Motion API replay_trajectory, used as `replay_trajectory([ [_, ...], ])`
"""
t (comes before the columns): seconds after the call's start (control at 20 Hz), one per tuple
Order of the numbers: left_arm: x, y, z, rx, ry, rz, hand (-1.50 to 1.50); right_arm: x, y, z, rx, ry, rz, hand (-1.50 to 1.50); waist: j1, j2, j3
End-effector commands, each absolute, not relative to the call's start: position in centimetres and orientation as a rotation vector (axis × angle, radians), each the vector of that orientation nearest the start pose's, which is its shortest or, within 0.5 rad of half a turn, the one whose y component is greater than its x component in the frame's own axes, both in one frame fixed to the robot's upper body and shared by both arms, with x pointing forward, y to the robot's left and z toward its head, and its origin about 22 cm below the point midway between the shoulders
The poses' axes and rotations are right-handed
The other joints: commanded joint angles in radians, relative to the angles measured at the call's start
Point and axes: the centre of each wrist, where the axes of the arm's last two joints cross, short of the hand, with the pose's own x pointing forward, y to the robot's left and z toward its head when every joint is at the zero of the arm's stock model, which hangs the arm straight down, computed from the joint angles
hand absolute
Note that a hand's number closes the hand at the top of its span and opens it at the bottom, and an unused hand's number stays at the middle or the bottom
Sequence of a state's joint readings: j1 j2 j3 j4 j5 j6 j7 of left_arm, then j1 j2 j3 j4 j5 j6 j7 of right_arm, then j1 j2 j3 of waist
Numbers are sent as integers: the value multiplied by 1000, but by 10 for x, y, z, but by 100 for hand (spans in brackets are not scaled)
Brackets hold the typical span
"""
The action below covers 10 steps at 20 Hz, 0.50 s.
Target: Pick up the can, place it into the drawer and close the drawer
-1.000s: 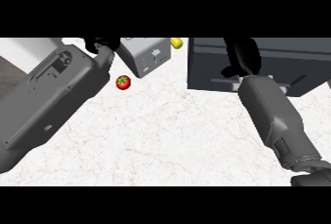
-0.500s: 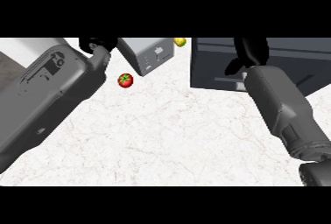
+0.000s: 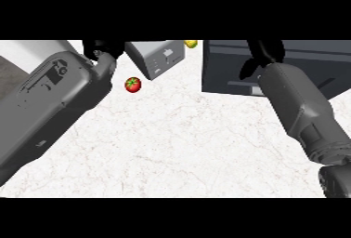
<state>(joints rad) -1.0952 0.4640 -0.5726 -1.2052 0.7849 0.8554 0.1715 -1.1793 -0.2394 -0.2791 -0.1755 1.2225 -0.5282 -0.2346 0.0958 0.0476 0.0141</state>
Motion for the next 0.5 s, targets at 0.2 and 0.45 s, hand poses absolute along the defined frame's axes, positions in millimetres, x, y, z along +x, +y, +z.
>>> replay_trajectory([
  [0.2,382,126,228,31,-1737,130,-150,474,-179,126,-732,-1824,559,-150,14,-19,-7],
  [0.45,374,121,223,19,-1707,139,-150,472,-200,118,-685,-1851,517,-150,13,-14,-10],
])
